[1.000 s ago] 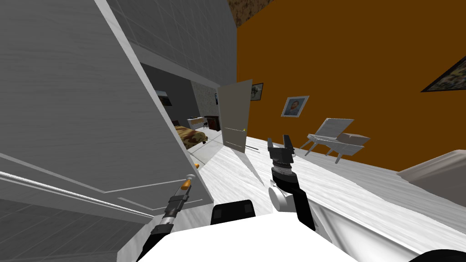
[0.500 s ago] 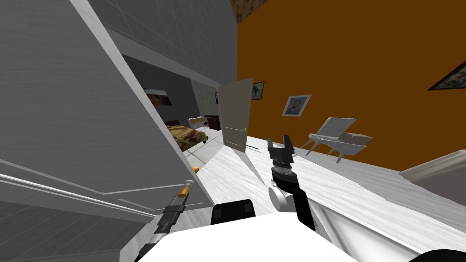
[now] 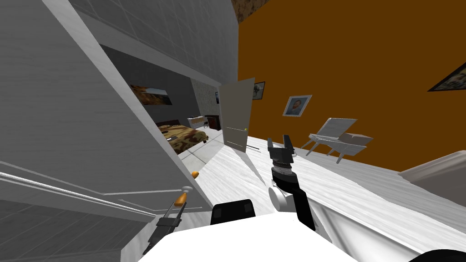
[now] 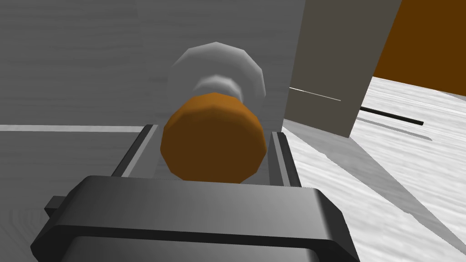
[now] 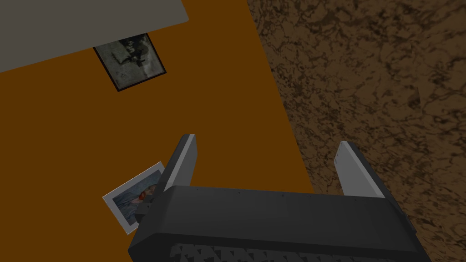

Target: Pull the door open

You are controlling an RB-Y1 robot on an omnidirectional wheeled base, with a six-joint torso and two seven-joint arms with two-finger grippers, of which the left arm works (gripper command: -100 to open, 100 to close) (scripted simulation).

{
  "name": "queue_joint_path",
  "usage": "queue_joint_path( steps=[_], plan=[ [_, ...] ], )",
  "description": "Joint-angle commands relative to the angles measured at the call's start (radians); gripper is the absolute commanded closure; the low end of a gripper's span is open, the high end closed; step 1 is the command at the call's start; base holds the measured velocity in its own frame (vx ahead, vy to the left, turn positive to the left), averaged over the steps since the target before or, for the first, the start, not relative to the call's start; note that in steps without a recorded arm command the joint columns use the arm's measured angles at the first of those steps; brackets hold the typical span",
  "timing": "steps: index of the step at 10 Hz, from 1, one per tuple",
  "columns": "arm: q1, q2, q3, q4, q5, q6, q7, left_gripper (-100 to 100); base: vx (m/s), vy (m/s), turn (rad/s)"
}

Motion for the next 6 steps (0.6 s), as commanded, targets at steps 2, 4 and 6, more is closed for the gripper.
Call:
queue_joint_path(
  steps=[2, 4, 6],
  plan=[
    [0.047, 0.015, -0.037, 0.01, 0.001, -0.071, 0.002, 100, 0.007, 0.006, -0.024],
    [0.076, 0.025, -0.059, 0.012, 0.001, -0.108, 0.001, 100, 0.024, 0.003, -0.017],
    [0.061, 0.015, -0.051, 0.061, 0.005, -0.133, 0.013, -100, -0.001, -0.011, 0.0]
  ],
)
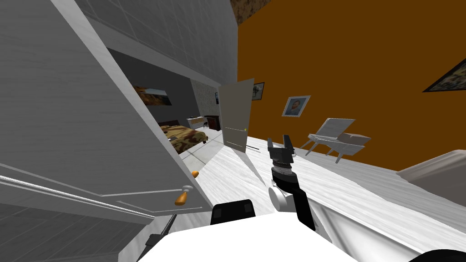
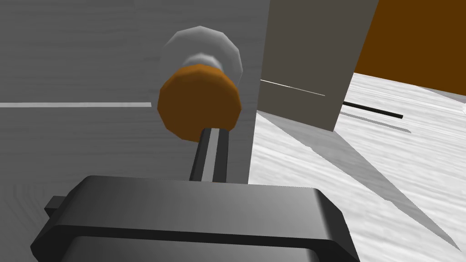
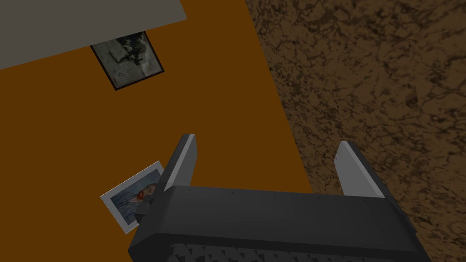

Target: Pull the door open

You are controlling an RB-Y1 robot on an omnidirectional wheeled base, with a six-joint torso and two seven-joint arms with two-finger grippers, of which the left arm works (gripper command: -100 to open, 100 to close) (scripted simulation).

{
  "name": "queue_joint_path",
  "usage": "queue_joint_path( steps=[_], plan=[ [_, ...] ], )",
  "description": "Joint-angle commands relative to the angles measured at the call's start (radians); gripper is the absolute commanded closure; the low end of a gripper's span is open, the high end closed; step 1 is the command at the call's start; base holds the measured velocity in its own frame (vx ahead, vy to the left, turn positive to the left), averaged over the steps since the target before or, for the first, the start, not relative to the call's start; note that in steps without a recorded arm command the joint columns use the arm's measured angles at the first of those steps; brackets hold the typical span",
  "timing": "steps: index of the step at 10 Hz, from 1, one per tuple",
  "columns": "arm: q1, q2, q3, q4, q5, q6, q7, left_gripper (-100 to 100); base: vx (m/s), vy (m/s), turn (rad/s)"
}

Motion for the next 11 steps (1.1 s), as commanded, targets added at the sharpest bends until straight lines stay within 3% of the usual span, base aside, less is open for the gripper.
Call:
queue_joint_path(
  steps=[1, 2, 5, 6, 9, 10, 11],
  plan=[
    [-0.006, -0.005, 0.003, 0.04, 0.005, -0.028, 0.013, -100, -0.017, -0.04, 0.006],
    [-0.012, -0.011, 0.007, 0.086, 0.012, -0.062, 0.028, -100, -0.025, -0.058, 0.008],
    [-0.022, -0.021, 0.014, 0.177, 0.025, -0.122, 0.054, -100, -0.03, -0.047, 0.014],
    [-0.022, -0.021, 0.014, 0.177, 0.025, -0.122, 0.054, -100, -0.022, -0.023, 0.006],
    [-0.032, -0.031, 0.02, 0.261, 0.037, -0.18, 0.079, -100, -0.032, -0.017, 0.013],
    [-0.037, -0.036, 0.024, 0.305, 0.044, -0.211, 0.092, -100, -0.049, -0.021, 0.026],
    [-0.039, -0.038, 0.025, 0.32, 0.046, -0.222, 0.097, -100, -0.049, -0.012, 0.02]
  ],
)
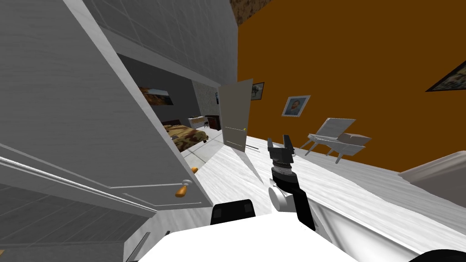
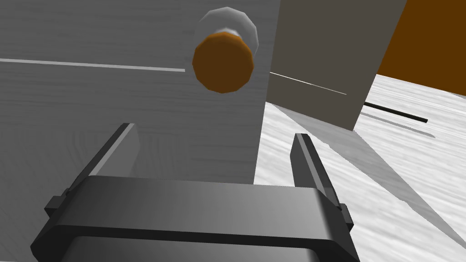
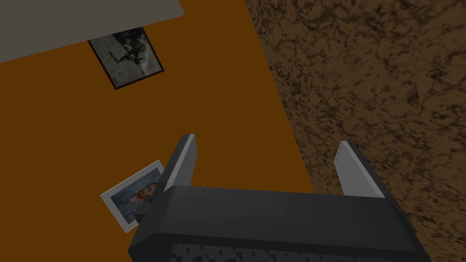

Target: Pull the door open

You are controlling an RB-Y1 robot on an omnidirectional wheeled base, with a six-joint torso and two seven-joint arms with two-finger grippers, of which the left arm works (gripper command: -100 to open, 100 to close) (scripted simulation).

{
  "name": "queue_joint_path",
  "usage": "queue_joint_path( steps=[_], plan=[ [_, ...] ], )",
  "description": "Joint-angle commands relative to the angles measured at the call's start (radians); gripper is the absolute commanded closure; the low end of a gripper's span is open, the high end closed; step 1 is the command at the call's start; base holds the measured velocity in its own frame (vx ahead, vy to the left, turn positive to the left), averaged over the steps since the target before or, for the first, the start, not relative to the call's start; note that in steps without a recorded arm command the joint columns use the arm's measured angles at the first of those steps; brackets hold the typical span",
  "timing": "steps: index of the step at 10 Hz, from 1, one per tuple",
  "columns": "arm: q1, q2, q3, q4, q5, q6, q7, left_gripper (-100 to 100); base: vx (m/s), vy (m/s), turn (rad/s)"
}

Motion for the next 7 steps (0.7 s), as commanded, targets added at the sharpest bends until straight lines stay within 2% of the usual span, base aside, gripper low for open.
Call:
queue_joint_path(
  steps=[1, 3, 7],
  plan=[
    [-0.003, -0.005, 0.002, 0.029, 0.003, -0.022, 0.008, -100, -0.035, -0.005, 0.007],
    [-0.007, 0.0, 0.007, 0.015, 0.007, 0.001, 0.01, -100, 0.046, -0.006, -0.028],
    [-0.02, 0.003, 0.016, 0.013, 0.016, 0.02, 0.016, -100, 0.194, -0.03, -0.048]
  ],
)
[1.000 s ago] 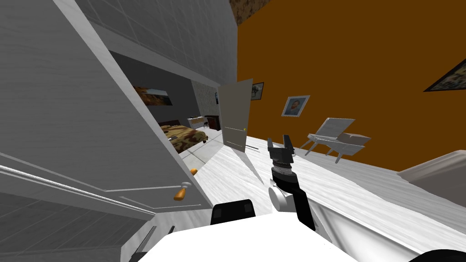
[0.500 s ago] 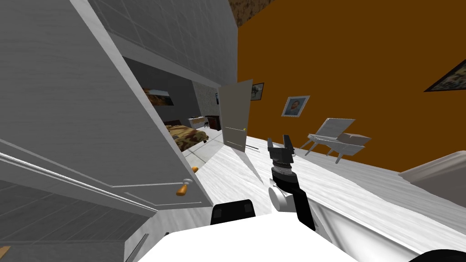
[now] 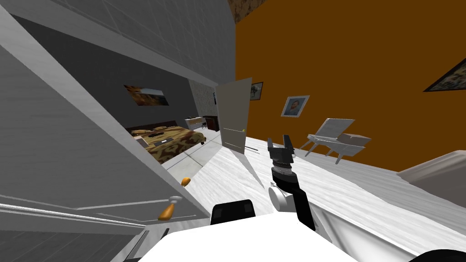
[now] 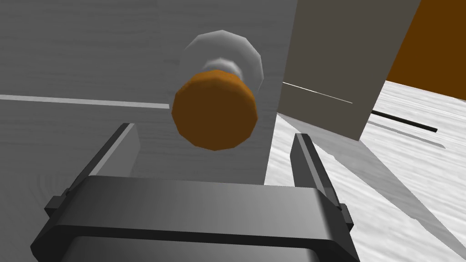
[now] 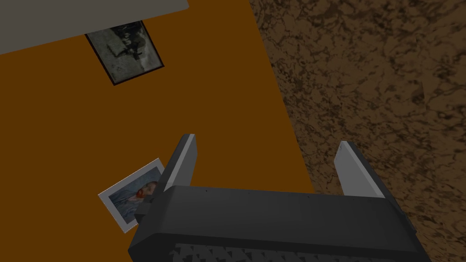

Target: Pull the door open

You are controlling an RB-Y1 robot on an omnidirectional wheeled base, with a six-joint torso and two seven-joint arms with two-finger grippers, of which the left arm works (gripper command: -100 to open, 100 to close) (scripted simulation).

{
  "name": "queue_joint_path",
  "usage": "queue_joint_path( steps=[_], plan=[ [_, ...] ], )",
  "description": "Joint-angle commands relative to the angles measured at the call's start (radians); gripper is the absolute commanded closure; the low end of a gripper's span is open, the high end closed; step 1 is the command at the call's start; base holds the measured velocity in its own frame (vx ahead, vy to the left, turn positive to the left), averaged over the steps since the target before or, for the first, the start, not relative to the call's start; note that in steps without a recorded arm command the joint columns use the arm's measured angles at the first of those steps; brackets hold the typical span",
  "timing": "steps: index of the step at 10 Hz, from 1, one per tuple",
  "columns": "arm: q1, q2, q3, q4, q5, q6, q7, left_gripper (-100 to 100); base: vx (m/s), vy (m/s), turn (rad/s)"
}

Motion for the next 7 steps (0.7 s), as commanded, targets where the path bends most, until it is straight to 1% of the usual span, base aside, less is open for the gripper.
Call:
queue_joint_path(
  steps=[1, 2, 3, 4, 7],
  plan=[
    [-0.002, 0.004, 0.005, -0.011, 0.004, 0.012, 0.002, -100, 0.204, -0.015, -0.039],
    [-0.006, 0.005, 0.008, -0.011, 0.007, 0.016, 0.004, -100, 0.206, -0.011, -0.042],
    [0.0, 0.006, 0.006, -0.018, 0.006, 0.015, 0.002, -100, 0.097, -0.002, -0.008],
    [0.0, 0.006, 0.006, -0.018, 0.006, 0.015, 0.002, 100, -0.013, 0.0, 0.007],
    [0.0, 0.006, 0.006, -0.018, 0.006, 0.015, 0.002, 100, -0.025, 0.002, -0.008]
  ],
)
